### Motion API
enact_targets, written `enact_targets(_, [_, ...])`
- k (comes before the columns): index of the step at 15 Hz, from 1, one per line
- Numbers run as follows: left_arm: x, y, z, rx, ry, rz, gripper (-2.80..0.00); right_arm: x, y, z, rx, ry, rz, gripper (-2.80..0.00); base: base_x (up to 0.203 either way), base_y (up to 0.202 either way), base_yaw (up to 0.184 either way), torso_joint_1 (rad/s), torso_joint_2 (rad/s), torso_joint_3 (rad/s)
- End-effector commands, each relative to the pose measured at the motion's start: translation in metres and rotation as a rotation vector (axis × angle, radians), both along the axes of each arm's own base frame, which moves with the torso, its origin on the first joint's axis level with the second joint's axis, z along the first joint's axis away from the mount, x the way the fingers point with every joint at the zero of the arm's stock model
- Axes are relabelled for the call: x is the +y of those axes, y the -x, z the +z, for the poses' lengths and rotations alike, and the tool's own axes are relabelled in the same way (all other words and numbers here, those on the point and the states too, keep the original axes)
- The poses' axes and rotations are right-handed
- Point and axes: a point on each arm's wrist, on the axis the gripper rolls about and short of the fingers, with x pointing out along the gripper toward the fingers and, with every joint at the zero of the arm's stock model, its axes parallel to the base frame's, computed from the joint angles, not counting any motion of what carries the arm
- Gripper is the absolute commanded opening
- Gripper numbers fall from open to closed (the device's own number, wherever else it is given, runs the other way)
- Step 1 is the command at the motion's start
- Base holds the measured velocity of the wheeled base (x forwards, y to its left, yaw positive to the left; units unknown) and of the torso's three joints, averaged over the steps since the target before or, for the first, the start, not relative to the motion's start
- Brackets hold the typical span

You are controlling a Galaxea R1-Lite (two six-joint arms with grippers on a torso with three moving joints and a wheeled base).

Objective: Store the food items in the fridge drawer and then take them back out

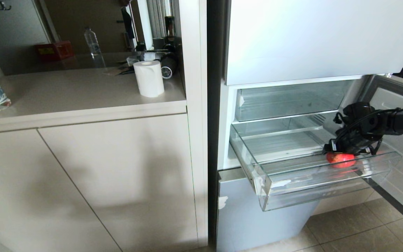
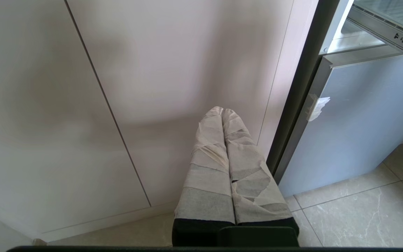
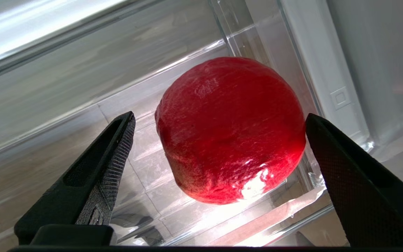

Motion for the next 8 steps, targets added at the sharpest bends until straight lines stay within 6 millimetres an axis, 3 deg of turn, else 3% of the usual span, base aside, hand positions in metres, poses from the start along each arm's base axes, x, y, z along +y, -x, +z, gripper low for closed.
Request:
enact_targets(1, [0.0, 0.0, 0.0, 0.0, 0.0, 0.0, -2.8, -0.0002, -0.0009, -0.005, 0.014, 0.003, -0.003, 0.0, 0.0, 0.0, 0.0, 0.0, 0.0, 0.0])
enact_targets(8, [0.0, 0.0, -0.0002, 0.001, 0.0, 0.0, -2.8, -0.0006, -0.0019, -0.0091, 0.022, 0.005, -0.007, 0.0, 0.0, 0.0, 0.0, 0.0, 0.0, 0.0])
